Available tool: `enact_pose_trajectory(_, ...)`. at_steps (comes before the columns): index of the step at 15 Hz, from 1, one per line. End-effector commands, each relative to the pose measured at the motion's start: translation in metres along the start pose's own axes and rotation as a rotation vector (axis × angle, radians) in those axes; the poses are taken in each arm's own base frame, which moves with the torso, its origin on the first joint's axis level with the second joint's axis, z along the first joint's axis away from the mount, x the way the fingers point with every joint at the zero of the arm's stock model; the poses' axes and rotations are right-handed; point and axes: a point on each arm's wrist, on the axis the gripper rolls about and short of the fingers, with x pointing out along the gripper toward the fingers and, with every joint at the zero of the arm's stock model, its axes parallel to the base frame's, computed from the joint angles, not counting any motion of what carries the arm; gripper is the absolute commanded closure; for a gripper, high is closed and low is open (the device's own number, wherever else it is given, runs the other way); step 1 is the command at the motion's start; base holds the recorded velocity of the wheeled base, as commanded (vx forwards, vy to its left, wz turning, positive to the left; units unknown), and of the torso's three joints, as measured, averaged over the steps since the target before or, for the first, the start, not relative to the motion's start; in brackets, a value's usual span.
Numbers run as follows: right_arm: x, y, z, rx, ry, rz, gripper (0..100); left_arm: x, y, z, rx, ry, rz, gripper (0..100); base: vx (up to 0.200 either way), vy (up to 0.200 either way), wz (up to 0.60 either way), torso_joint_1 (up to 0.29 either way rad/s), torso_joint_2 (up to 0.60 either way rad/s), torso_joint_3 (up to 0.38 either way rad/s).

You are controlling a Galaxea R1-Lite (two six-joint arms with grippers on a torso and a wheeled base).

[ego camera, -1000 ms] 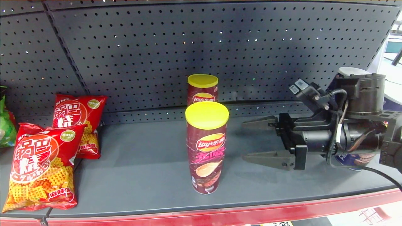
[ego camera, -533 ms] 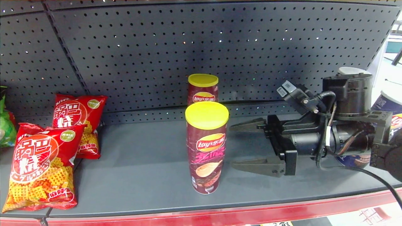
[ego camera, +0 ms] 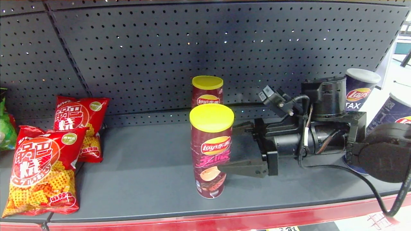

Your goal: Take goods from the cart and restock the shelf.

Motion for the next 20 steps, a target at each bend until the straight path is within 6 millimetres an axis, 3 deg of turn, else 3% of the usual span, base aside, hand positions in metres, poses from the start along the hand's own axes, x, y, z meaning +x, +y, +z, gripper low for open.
enact_pose_trajectory(1,0.004,0.000,-0.004,0.011,0.010,0.009,0,0.000,0.000,0.000,0.000,-0.001,-0.001,0,0.000,0.000,0.00,0.000,0.00,0.000)
enact_pose_trajectory(12,-0.011,0.020,-0.006,0.020,0.016,0.013,0,0.000,0.000,0.000,0.000,-0.001,0.001,0,0.000,0.000,0.00,0.000,0.00,0.000)
enact_pose_trajectory(20,-0.007,0.026,-0.003,0.014,0.016,0.034,0,0.000,0.000,0.000,0.000,-0.001,0.001,0,0.000,0.000,0.00,0.000,0.00,0.000)
